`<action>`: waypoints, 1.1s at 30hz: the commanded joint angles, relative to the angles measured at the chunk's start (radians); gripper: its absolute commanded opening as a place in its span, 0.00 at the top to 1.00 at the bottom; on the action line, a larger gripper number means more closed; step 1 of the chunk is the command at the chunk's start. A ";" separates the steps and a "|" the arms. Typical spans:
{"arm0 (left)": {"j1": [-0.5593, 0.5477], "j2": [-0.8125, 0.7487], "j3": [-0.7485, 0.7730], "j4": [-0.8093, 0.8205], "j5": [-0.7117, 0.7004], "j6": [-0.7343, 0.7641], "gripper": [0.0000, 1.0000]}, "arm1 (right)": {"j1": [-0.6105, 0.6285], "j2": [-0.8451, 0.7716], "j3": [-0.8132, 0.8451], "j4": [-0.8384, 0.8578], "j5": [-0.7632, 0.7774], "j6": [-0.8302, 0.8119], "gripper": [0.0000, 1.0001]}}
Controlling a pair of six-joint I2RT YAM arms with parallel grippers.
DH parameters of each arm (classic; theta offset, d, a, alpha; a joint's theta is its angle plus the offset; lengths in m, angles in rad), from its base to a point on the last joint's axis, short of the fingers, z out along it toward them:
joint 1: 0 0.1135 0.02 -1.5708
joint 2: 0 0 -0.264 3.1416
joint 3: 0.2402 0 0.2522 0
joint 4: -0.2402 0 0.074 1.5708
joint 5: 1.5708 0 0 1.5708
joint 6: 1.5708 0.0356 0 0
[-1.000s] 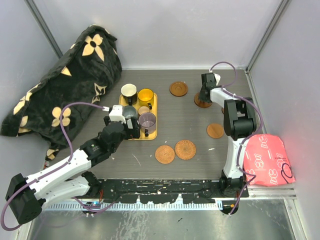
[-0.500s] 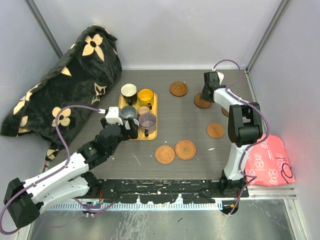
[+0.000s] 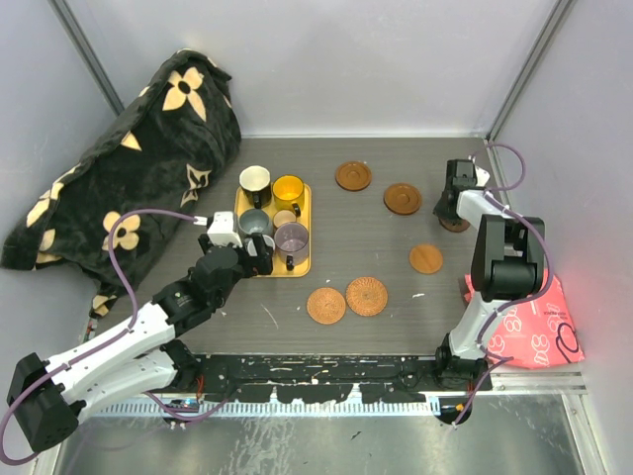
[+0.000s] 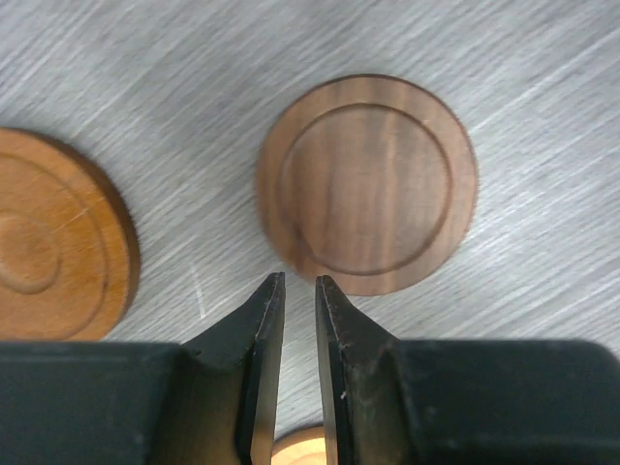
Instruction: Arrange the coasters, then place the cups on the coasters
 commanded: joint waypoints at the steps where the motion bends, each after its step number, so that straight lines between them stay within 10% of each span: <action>1: 0.002 -0.008 0.009 0.038 -0.003 -0.004 0.02 | -0.020 -0.045 -0.002 0.026 0.023 0.015 0.75; 33: 0.001 0.040 0.017 0.063 0.017 0.004 0.02 | -0.082 0.270 0.262 0.024 -0.014 -0.003 0.75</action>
